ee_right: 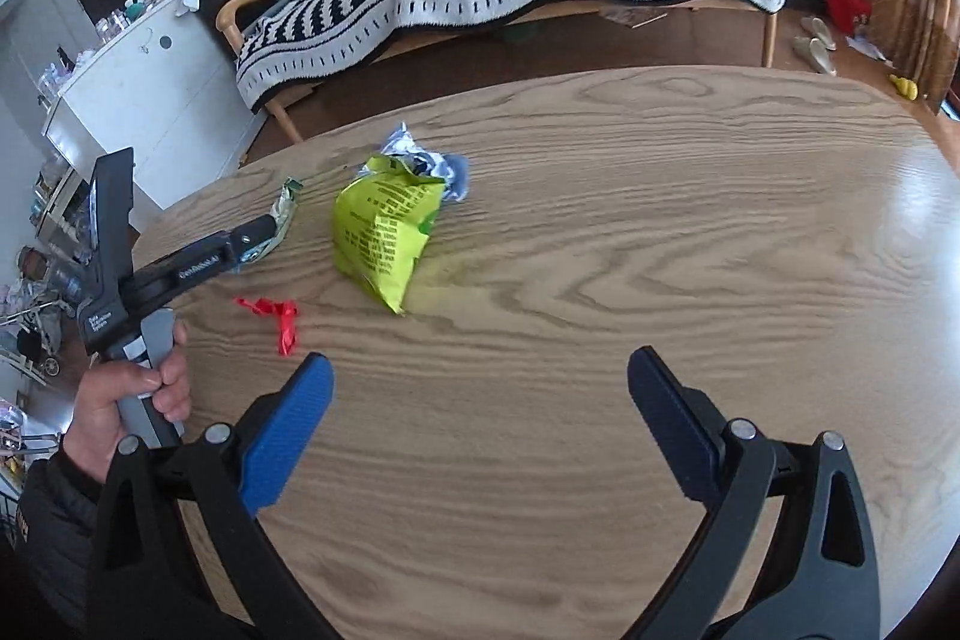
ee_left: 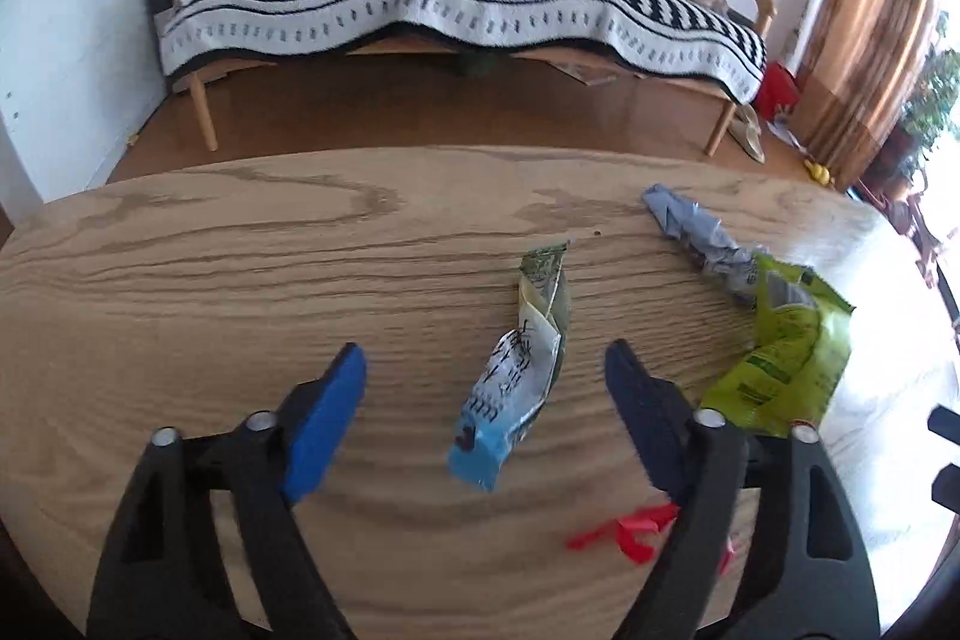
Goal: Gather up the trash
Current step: 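Grasp the blue-white snack wrapper with the left tool while the right tool grasps the yellow-green bag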
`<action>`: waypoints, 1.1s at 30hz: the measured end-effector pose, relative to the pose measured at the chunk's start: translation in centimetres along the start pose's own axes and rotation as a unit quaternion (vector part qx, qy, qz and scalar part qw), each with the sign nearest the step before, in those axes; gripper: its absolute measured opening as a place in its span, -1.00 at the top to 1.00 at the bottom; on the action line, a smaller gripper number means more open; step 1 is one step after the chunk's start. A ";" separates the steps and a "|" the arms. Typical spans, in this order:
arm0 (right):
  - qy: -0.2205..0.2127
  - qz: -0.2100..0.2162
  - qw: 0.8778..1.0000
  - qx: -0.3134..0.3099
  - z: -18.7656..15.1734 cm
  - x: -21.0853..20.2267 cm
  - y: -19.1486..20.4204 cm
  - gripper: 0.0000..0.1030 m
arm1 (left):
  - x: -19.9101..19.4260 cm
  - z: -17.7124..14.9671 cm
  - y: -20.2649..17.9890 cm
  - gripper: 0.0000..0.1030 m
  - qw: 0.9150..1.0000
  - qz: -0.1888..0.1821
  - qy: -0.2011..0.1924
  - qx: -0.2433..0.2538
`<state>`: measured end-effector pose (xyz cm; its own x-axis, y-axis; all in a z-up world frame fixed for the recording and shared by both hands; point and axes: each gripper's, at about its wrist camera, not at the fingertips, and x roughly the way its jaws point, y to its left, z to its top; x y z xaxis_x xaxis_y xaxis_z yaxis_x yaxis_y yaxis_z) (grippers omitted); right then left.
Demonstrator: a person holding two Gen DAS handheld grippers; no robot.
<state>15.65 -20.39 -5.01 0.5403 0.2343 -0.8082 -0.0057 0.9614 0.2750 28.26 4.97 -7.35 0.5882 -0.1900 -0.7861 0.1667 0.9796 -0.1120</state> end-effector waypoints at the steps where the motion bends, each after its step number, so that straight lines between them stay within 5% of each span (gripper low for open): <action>1: 0.002 0.002 1.000 -0.001 0.3 0.6 0.2 -0.85 | 0.3 0.0 0.1 -0.18 1.000 0.003 0.003 0.003; 4: 0.006 0.012 1.000 0.000 1.8 2.7 1.7 -0.85 | 0.2 0.1 -0.2 0.62 1.000 0.018 -0.002 0.019; 8: 0.010 0.024 1.000 0.006 4.1 5.4 3.9 -0.85 | -0.9 -0.2 0.6 0.77 1.000 0.008 -0.013 0.000; 13: 0.025 0.007 1.000 0.013 5.9 8.1 6.1 -0.77 | -4.2 -1.6 0.8 0.77 0.999 0.022 -0.037 0.009; 14: 0.026 0.003 1.000 0.012 6.0 8.3 6.4 -0.61 | -4.6 -1.9 0.8 0.77 0.999 0.023 -0.039 0.010; 16: 0.033 -0.002 0.999 0.009 5.9 8.5 6.7 0.12 | -5.8 -2.5 0.7 0.77 0.999 0.022 -0.043 0.013; 25: -0.001 0.010 1.000 -0.018 1.6 0.2 5.2 0.18 | -11.4 -6.6 -1.9 0.77 0.999 0.016 -0.036 0.022; 33: -0.044 -0.041 0.998 -0.001 -5.8 -11.6 -4.6 0.18 | -16.8 -9.9 -11.2 0.77 0.996 -0.027 -0.040 0.069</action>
<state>4.51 -26.67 0.13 0.6107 0.1415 -0.7791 0.0392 0.9773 0.2082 8.73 -2.20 1.08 0.6363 -0.2520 -0.7292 0.3042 0.9505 -0.0631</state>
